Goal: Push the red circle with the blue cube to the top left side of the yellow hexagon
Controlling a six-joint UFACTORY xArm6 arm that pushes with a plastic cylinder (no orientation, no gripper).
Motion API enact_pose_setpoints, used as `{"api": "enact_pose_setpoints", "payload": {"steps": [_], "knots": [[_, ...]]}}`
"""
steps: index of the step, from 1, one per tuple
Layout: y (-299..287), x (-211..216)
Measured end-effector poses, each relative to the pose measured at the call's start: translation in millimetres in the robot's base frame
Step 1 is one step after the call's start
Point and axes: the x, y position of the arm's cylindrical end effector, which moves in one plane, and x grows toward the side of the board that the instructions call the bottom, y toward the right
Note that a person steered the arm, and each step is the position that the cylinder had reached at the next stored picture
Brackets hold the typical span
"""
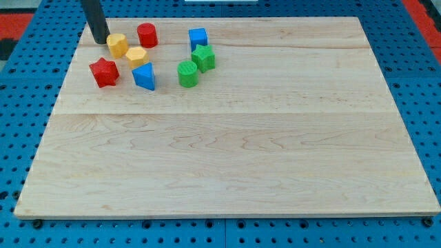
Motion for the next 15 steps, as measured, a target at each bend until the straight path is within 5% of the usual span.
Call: {"api": "enact_pose_setpoints", "payload": {"steps": [1,9,10,12,14,15], "knots": [[0.5,0.0],[314.5,6.2],[320.7,-15.2],[194.1,-16.5],[189.2,-30.8],[136.8,-30.8]]}}
